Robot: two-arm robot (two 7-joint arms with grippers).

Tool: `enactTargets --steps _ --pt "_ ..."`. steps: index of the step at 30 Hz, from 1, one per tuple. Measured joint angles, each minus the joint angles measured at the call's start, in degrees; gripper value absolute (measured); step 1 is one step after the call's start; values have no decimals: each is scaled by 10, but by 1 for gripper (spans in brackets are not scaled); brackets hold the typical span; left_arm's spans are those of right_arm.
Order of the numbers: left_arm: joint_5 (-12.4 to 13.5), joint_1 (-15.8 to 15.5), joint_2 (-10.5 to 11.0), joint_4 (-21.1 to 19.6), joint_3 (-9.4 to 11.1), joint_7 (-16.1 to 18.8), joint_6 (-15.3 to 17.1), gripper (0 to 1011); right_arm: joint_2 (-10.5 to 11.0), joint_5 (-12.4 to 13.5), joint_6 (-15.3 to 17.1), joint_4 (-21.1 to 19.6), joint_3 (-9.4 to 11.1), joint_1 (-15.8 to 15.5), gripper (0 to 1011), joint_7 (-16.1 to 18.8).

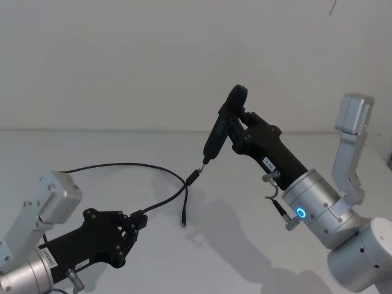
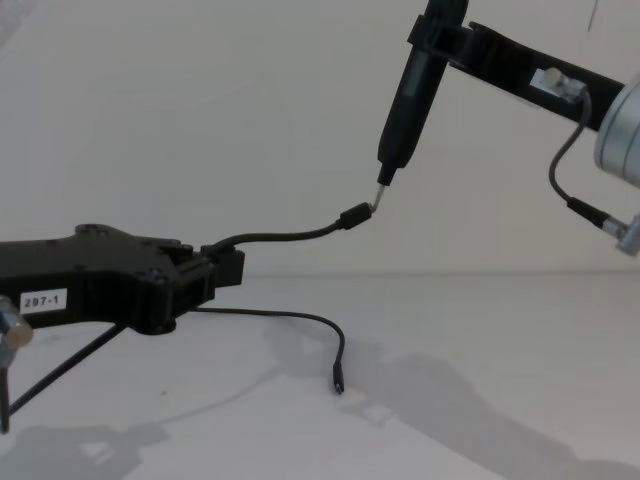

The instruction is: Pick up the data cable with the one hand.

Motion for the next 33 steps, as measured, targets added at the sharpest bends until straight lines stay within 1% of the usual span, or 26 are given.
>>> enactTargets --steps 16,33 --pt "0 0 0 0 0 0 0 42 3 15 1 6 -6 7 279 -1" --pt "0 0 0 0 0 0 0 42 7 22 3 7 -9 8 279 0"
